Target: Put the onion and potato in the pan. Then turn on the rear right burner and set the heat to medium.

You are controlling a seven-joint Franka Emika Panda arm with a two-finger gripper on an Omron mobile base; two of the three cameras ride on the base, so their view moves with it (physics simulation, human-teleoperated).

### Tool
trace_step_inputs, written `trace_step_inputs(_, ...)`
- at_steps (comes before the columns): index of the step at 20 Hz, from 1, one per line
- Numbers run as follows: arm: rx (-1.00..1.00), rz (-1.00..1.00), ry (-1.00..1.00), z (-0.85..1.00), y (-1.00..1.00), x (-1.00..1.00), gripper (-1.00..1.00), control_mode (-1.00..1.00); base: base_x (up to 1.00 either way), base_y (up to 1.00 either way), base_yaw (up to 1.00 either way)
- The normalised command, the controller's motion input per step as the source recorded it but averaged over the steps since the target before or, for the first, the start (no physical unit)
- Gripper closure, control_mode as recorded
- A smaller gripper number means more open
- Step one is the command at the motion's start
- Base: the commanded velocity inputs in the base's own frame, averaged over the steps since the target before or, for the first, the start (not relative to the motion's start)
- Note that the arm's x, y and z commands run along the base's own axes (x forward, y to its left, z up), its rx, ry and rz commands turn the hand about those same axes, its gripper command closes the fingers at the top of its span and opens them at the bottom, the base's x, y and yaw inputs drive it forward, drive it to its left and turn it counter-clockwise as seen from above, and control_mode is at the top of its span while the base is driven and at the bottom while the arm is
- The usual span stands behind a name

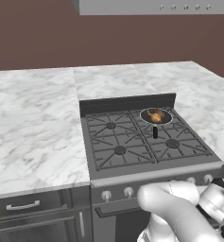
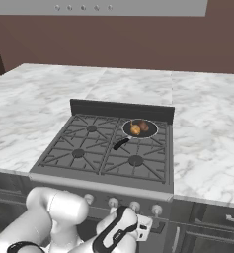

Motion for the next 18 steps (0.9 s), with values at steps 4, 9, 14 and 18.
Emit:
trace_step_inputs(4, 0.00, 0.00, 0.00, -0.16, 0.00, 0.02, -1.00, -1.00, 0.00, 0.00, 0.00)
trace_step_inputs(9, 0.00, 0.00, 0.00, -0.06, 0.00, 0.09, -1.00, -1.00, 0.00, 0.00, 0.00)
trace_step_inputs(14, 0.00, 0.00, 0.00, -0.01, -0.01, 0.17, -1.00, -1.00, 0.00, 0.00, 0.00)
trace_step_inputs(18, 0.00, 0.00, 0.00, 0.00, -0.03, 0.23, -1.00, -1.00, 0.00, 0.00, 0.00)
